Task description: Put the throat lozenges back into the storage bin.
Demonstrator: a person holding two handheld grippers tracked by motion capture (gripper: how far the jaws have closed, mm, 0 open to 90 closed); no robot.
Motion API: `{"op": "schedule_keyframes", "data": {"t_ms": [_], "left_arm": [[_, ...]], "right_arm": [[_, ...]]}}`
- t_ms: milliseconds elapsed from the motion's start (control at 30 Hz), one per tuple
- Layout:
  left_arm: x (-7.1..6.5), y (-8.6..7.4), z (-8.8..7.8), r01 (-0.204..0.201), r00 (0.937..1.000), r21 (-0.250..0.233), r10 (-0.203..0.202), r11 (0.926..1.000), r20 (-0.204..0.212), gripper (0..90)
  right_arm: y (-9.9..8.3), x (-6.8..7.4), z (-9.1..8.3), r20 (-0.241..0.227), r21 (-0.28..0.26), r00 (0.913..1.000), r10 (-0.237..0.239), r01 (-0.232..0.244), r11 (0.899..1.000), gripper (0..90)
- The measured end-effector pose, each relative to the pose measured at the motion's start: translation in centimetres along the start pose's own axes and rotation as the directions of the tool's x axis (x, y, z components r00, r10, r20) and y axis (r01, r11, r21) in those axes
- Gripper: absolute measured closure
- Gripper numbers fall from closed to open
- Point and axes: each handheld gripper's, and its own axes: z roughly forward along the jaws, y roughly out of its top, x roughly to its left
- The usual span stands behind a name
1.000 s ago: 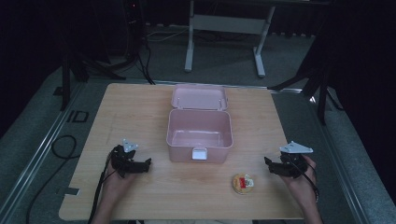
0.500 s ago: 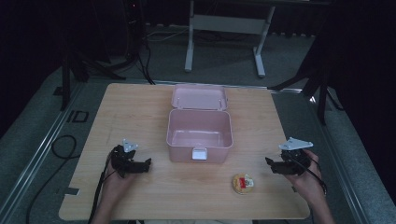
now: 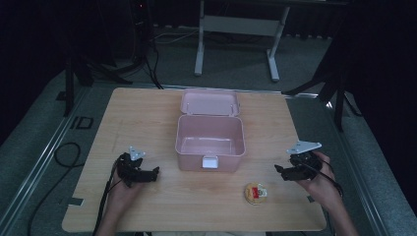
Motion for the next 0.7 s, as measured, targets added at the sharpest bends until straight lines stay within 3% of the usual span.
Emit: {"op": "schedule_keyframes", "data": {"t_ms": [267,700], "left_arm": [[0.0,0.0,0.0,0.0,1.0,0.0,0.0,1.0,0.0,0.8],[0.0,0.0,0.0,0.0,1.0,0.0,0.0,1.0,0.0,0.8]], "right_arm": [[0.9,0.5,0.0,-0.011,0.038,0.9981,-0.06,0.061,0.997,21.7],[2.3,1.3,-0.2,-0.025,0.089,0.9884,-0.15,0.151,0.984,20.3]]}}
